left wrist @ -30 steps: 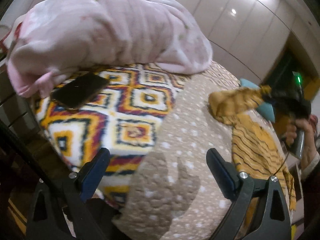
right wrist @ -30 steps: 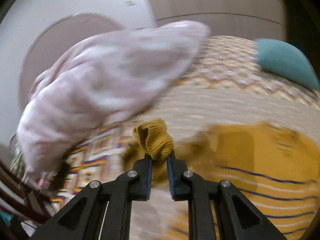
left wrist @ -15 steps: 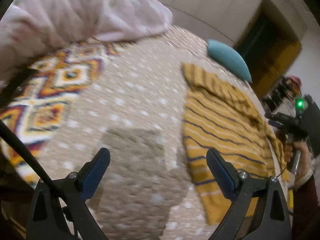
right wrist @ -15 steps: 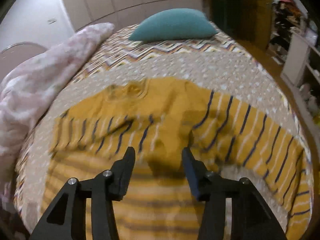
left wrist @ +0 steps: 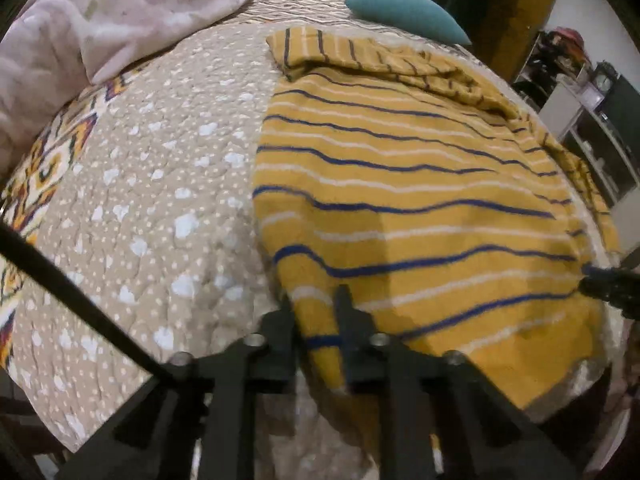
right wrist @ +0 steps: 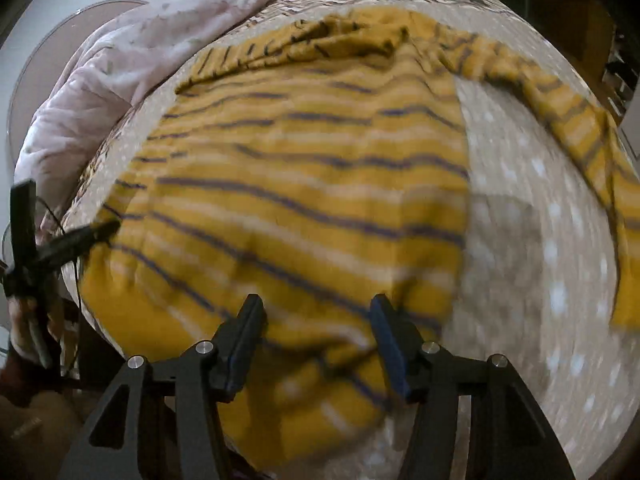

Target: Fold small clothes

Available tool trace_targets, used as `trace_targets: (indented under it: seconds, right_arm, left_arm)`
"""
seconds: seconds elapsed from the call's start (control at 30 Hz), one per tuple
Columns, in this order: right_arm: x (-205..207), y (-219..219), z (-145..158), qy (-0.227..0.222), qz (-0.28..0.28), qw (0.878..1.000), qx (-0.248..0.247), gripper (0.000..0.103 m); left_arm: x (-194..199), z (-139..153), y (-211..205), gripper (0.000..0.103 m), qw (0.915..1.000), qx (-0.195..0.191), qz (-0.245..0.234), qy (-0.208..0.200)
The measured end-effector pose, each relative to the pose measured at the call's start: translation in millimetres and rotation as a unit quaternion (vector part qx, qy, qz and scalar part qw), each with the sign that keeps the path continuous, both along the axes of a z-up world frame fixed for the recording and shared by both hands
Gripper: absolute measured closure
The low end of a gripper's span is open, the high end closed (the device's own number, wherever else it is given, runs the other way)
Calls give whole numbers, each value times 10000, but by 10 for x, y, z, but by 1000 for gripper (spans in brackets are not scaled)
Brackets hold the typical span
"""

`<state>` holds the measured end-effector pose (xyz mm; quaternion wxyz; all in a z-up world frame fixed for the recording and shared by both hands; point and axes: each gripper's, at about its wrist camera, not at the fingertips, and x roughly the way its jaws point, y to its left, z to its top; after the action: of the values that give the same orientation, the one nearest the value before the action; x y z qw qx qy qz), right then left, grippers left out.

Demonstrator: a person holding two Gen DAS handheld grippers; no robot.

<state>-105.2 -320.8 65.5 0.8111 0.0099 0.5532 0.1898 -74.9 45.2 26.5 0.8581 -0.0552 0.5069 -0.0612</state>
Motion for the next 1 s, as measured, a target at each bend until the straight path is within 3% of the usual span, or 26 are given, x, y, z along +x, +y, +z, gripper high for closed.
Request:
trace_targets:
  seconds: [0.13, 0.27, 0.33, 0.4, 0.47, 0.57, 0.7, 0.93, 0.97, 1.0]
  right_arm:
    - [-170, -194, 105, -15, -259, 9994, 209, 43]
    - [-138, -236, 466, -481, -343, 9978, 287, 43]
    - [25, -213, 703, -837, -456, 9941, 516, 43]
    - [319, -140, 844, -1025, -579, 9894, 855, 43]
    - [689, -15, 890, -1092, -757, 9850, 1097, 43]
    - [1377, 195, 845, -874, -1148, 9753, 1671, 43]
    - [2242, 543, 636, -352, -1774, 9650, 1902, 43]
    - [3014, 898, 129, 494, -2773, 9535, 1069, 43]
    - [3073, 884, 76, 553, -2896, 9503, 998, 50]
    - [3117, 849, 24, 575, -3054, 9459, 929, 73]
  left_arm:
    - [-223, 116, 184, 91, 9998, -170, 97, -10]
    - [-409, 339, 303, 88, 9987, -394, 171, -284]
    - [-416, 453, 312, 70, 9979, -336, 246, -497]
    - [-418, 556, 319, 58, 9957, -448, 318, -740]
    - [-404, 625, 294, 56, 9935, -647, 307, -882]
    - [-377, 656, 239, 54, 9923, -834, 166, -901]
    - [-362, 650, 187, 51, 9921, -792, 13, -977]
    - [-294, 517, 296, 50, 9920, -923, -49, -864]
    - [-284, 491, 317, 50, 9919, -954, -20, -836]
    - [-273, 467, 339, 50, 9919, -981, 15, -808]
